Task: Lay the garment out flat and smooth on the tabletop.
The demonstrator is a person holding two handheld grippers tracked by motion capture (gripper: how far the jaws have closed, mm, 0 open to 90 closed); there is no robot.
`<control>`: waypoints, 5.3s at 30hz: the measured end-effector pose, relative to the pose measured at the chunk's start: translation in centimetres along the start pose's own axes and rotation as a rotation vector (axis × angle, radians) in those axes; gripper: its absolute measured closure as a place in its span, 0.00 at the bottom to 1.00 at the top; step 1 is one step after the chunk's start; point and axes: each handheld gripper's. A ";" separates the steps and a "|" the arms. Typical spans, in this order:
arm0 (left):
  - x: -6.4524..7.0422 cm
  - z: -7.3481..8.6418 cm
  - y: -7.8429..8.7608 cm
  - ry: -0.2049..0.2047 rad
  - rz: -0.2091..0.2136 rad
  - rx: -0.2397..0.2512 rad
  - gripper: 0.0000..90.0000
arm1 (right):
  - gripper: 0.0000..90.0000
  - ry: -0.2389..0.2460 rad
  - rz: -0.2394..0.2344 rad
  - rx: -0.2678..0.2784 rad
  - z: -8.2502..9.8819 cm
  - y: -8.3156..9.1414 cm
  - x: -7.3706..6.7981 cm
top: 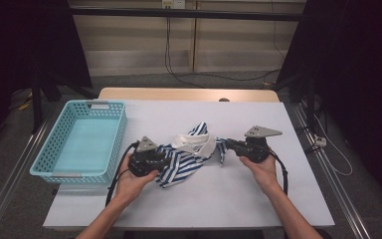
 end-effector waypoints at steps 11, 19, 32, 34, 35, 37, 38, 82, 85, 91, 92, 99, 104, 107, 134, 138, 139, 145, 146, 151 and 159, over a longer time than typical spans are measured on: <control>1.1 0.2 -4.3 -0.065 -0.112 -0.064 0.62 | 0.96 0.002 -0.005 -0.001 0.0 -0.1 0.0; 0.6 0.0 -2.3 -0.006 -0.038 -0.030 0.80 | 0.96 -0.004 0.000 0.004 0.0 0.1 0.1; -1.9 2.0 4.4 0.054 -0.041 0.018 0.93 | 0.97 -0.022 0.025 0.003 0.2 0.6 0.8; -2.8 2.5 5.1 0.051 -0.100 -0.008 0.93 | 0.97 -0.027 0.034 0.001 0.3 0.7 1.0; -3.2 2.6 5.2 0.055 -0.107 -0.012 0.93 | 0.97 -0.034 0.038 -0.002 0.3 0.7 1.1; -3.5 2.8 5.2 0.116 -0.089 0.019 0.90 | 0.97 -0.031 0.038 -0.008 0.5 0.6 1.3; -3.6 2.7 5.1 0.122 -0.080 0.026 0.84 | 0.97 -0.028 0.039 -0.009 0.5 0.6 1.3; -3.7 0.6 0.3 0.009 -0.110 -0.028 0.84 | 0.98 0.000 -0.020 -0.037 1.3 0.1 -0.5; -4.0 0.7 0.3 0.015 -0.109 -0.037 0.87 | 0.99 -0.019 -0.002 -0.021 1.2 0.6 -0.1; -3.6 0.6 0.0 0.017 -0.099 -0.037 0.93 | 0.99 0.001 0.028 0.002 0.7 2.1 0.8; -3.6 0.7 -0.1 0.024 -0.101 -0.040 0.92 | 0.99 0.006 0.035 0.003 0.7 2.2 0.9; -3.4 0.6 -1.1 -0.003 -0.093 -0.043 0.76 | 0.99 0.000 0.048 0.004 1.0 3.1 1.4; -2.6 0.2 -1.1 -0.006 -0.066 -0.027 0.63 | 0.99 -0.008 0.044 0.001 1.1 2.8 1.4; -2.0 -0.4 -0.8 -0.021 -0.038 -0.003 0.46 | 0.99 -0.014 0.041 0.003 1.1 2.7 1.3; 0.4 -0.7 -4.6 -0.071 -0.025 -0.120 0.81 | 0.99 0.005 0.019 -0.021 1.2 1.7 1.0; 0.4 -0.7 -4.4 -0.058 0.026 -0.118 0.83 | 0.99 0.001 0.024 -0.007 1.0 2.4 1.0; 0.5 -0.6 -4.4 -0.063 0.040 -0.115 0.83 | 0.99 0.002 0.028 -0.005 1.0 2.5 1.0; 2.5 0.0 -3.5 -0.081 0.106 -0.129 0.84 | 0.99 0.010 0.040 0.011 0.9 3.8 0.7; 2.7 0.0 -3.5 -0.084 0.119 -0.136 0.84 | 0.99 0.009 0.042 0.008 1.1 4.2 0.5; 4.4 0.6 -3.0 -0.096 0.191 -0.159 0.83 | 0.99 -0.001 0.051 0.011 2.3 6.7 -0.1; 4.6 0.8 -2.5 -0.142 0.159 -0.138 0.68 | 0.99 -0.012 0.048 -0.001 3.6 8.3 -0.9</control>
Point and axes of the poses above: each handheld gripper's, and its own axes: y roughly backward along the jaws, z roughly out of its underside, x roughly to its right, and after that the axes turned 14 degrees about y, right-handed
